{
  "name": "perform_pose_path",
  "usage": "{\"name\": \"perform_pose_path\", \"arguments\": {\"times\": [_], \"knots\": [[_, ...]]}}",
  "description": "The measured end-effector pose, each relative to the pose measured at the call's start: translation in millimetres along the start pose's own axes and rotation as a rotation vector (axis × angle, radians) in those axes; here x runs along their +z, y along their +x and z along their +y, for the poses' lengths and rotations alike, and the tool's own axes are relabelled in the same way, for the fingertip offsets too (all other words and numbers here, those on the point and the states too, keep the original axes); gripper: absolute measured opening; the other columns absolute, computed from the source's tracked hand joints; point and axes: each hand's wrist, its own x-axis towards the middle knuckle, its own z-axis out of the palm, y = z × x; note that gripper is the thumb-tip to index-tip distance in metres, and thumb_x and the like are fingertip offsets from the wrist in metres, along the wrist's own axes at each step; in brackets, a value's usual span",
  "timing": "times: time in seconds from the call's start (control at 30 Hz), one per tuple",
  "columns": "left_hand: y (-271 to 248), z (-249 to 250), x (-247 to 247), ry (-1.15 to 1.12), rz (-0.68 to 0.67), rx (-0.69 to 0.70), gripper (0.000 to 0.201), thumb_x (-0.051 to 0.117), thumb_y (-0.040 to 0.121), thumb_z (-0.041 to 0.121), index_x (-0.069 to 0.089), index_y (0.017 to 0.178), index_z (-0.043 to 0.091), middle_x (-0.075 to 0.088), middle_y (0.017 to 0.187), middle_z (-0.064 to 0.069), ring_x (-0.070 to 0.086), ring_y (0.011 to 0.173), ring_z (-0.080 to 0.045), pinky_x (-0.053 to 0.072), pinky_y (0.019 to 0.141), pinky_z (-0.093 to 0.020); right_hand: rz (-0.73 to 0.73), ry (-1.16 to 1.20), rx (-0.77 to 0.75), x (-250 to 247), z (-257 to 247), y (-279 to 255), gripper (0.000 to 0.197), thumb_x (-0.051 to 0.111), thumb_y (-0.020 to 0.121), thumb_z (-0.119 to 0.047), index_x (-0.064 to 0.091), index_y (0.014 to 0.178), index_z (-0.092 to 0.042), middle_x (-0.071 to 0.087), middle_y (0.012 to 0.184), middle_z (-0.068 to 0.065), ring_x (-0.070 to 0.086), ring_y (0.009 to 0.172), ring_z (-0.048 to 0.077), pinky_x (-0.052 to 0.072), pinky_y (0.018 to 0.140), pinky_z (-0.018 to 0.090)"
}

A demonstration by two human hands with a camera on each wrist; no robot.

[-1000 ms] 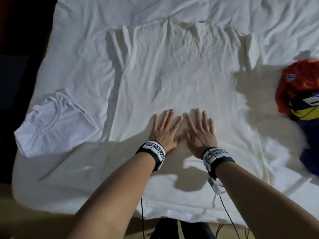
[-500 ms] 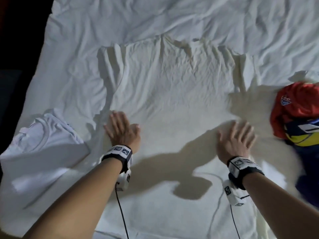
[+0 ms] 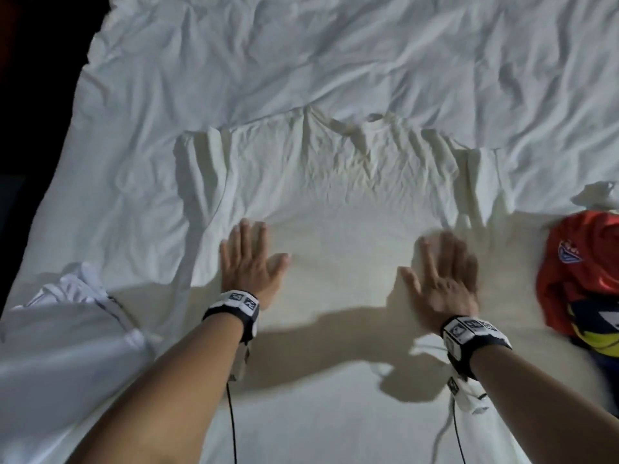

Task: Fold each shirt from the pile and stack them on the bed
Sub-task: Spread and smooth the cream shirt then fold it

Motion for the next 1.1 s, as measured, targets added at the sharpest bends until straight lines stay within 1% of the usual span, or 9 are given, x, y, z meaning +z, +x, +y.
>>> {"name": "perform_pose_path", "arguments": {"times": [0.13, 0.23, 0.3, 0.43, 0.6, 0.67, 0.8, 0.97, 1.1], "knots": [[29, 21, -20, -0.049, 0.051, -0.134, 0.079, 0.011, 0.101, 0.064, -0.019, 0.161, 0.022, -0.032, 0.165, -0.013, -0.030, 0.152, -0.028, -0.014, 0.123, -0.056, 0.110, 0.135, 0.138, -22, -30, 32, 0.082, 0.005, 0.096, -0.066, -0.001, 0.163, -0.020, -0.014, 0.168, 0.019, -0.016, 0.155, 0.034, -0.009, 0.124, 0.052], [53, 77, -27, -0.037, 0.051, 0.254, 0.073, 0.018, 0.103, 0.059, -0.019, 0.159, 0.031, -0.026, 0.167, -0.012, -0.027, 0.154, -0.028, -0.016, 0.123, -0.056, 0.143, 0.001, -0.366, -29, -71, 58, 0.068, 0.020, 0.104, -0.055, 0.004, 0.163, -0.026, -0.009, 0.170, 0.014, -0.010, 0.156, 0.035, -0.005, 0.126, 0.051], [67, 98, -21, -0.006, 0.011, 0.398, 0.072, 0.015, 0.101, 0.062, -0.020, 0.158, 0.038, -0.024, 0.169, -0.009, -0.024, 0.155, -0.027, -0.009, 0.124, -0.058, 0.095, -0.072, -0.548, -25, -82, 76, 0.064, 0.018, 0.106, -0.056, 0.001, 0.163, -0.032, -0.012, 0.170, 0.007, -0.012, 0.156, 0.030, -0.002, 0.126, 0.051], [95, 62, -17, 0.011, 0.001, 0.202, 0.074, 0.006, 0.097, 0.073, -0.031, 0.152, 0.041, -0.033, 0.165, -0.004, -0.028, 0.154, -0.025, -0.014, 0.125, -0.050, 0.120, -0.040, -0.240, -29, -50, 102, 0.069, 0.012, 0.102, -0.069, -0.008, 0.161, -0.039, -0.020, 0.169, 0.003, -0.018, 0.155, 0.027, -0.007, 0.126, 0.049], [119, 34, -41, -0.047, 0.007, -0.095, 0.075, 0.011, 0.103, 0.061, -0.024, 0.159, 0.026, -0.038, 0.162, -0.010, -0.033, 0.151, -0.027, -0.013, 0.123, -0.056, 0.089, 0.200, 0.222, -53, -38, 125, 0.076, 0.007, 0.101, -0.067, -0.015, 0.161, -0.027, -0.018, 0.168, 0.013, -0.012, 0.156, 0.032, -0.008, 0.125, 0.052], [126, 59, -48, -0.066, 0.052, 0.002, 0.076, 0.017, 0.104, 0.059, -0.023, 0.160, 0.026, -0.039, 0.161, -0.012, -0.034, 0.151, -0.030, -0.019, 0.121, -0.058, 0.175, 0.156, 0.114, -59, -61, 134, 0.075, 0.009, 0.102, -0.062, -0.009, 0.163, -0.022, -0.013, 0.168, 0.017, -0.012, 0.155, 0.036, -0.007, 0.125, 0.054], [139, 103, -37, 0.013, 0.015, 0.421, 0.074, 0.014, 0.098, 0.067, -0.018, 0.158, 0.040, -0.029, 0.167, -0.010, -0.023, 0.155, -0.031, -0.005, 0.123, -0.063, 0.143, -0.069, -0.522, -45, -105, 149, 0.068, 0.016, 0.105, -0.062, -0.005, 0.162, -0.034, -0.017, 0.169, 0.007, -0.016, 0.155, 0.031, -0.001, 0.126, 0.055], [154, 86, -36, -0.016, -0.041, 0.196, 0.079, 0.004, 0.092, 0.082, -0.031, 0.153, 0.045, -0.045, 0.159, -0.003, -0.036, 0.150, -0.025, -0.020, 0.122, -0.052, 0.155, -0.028, -0.288, -45, -87, 170, 0.072, 0.012, 0.100, -0.073, -0.007, 0.161, -0.040, -0.018, 0.169, 0.006, -0.016, 0.156, 0.030, -0.006, 0.126, 0.053], [156, 83, -41, -0.053, -0.050, 0.078, 0.079, 0.003, 0.094, 0.079, -0.032, 0.154, 0.040, -0.043, 0.160, -0.005, -0.035, 0.150, -0.026, -0.019, 0.122, -0.055, 0.158, 0.070, -0.084, -56, -71, 178, 0.077, 0.009, 0.100, -0.072, -0.007, 0.162, -0.029, -0.015, 0.170, 0.008, -0.016, 0.156, 0.024, -0.012, 0.125, 0.047]]}}
